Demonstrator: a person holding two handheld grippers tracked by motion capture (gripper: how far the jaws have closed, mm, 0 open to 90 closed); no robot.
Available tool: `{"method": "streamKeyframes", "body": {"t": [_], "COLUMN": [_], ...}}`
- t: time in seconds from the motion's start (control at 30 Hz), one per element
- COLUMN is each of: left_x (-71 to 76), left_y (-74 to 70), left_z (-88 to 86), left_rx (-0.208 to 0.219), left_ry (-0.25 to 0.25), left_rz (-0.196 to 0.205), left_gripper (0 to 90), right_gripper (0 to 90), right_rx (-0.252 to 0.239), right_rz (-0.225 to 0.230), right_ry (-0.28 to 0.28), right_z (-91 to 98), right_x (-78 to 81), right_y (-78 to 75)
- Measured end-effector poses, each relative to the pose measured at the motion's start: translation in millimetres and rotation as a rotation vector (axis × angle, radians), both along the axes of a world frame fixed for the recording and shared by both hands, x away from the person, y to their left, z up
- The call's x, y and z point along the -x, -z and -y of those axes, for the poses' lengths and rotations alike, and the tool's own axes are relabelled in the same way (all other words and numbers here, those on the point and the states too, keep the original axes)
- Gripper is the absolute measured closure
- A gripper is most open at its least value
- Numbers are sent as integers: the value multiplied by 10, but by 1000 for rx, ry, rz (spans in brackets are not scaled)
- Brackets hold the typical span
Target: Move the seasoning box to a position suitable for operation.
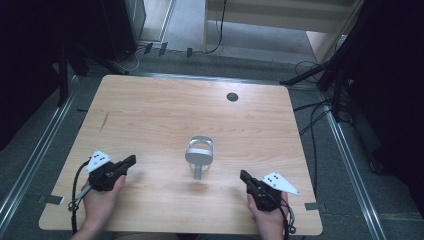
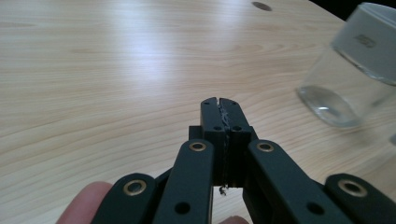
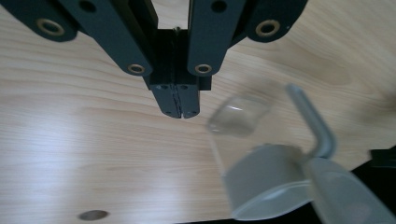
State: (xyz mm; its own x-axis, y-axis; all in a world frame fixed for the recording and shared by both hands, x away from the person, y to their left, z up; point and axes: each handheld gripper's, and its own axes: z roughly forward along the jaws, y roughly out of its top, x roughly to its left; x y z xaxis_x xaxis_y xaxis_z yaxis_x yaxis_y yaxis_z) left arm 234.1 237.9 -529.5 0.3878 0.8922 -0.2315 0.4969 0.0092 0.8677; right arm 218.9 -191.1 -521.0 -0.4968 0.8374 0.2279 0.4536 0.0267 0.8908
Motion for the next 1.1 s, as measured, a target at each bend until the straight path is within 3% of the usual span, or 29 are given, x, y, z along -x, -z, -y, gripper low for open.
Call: {"method": "streamKeyframes", "body": {"t": [0.03,0.1,0.13,0.2,0.27,0.3,0.4,0.43,0.6,0.7,0.87,1.1], "left_x": [0,-61,-61,-119,-146,-188,-252,-252,-364,-458,-523,-572], "left_y": [0,-25,-25,-43,-48,-56,-63,-63,-91,-107,-117,-95], "left_z": [0,176,176,294,341,402,512,512,672,787,879,936], "left_rx": [0,4,4,12,14,18,29,29,32,36,38,56], "left_ry": [0,29,29,45,54,68,79,79,100,122,147,161], "left_rz": [0,3,3,2,1,-1,-3,-3,-6,-14,-8,-15], "left_gripper": [900,900,900,900,900,900,900,900,900,900,900,900], "right_gripper": [900,900,900,900,900,900,900,900,900,900,900,900], "right_rx": [0,-19,-19,-32,-38,-52,-55,-55,-46,-10,6,10], "right_rz": [0,0,0,3,2,3,1,1,-10,-12,-29,-28], "right_ry": [0,-52,-52,-102,-113,-144,-176,-176,-225,-225,-187,-142], "right_z": [0,-234,-234,-443,-492,-624,-784,-784,-1134,-1277,-1268,-1089], "right_x": [0,11,11,35,44,61,79,79,66,28,-14,-40], "right_y": [0,-27,-27,-52,-59,-73,-72,-72,-10,55,110,122]}}
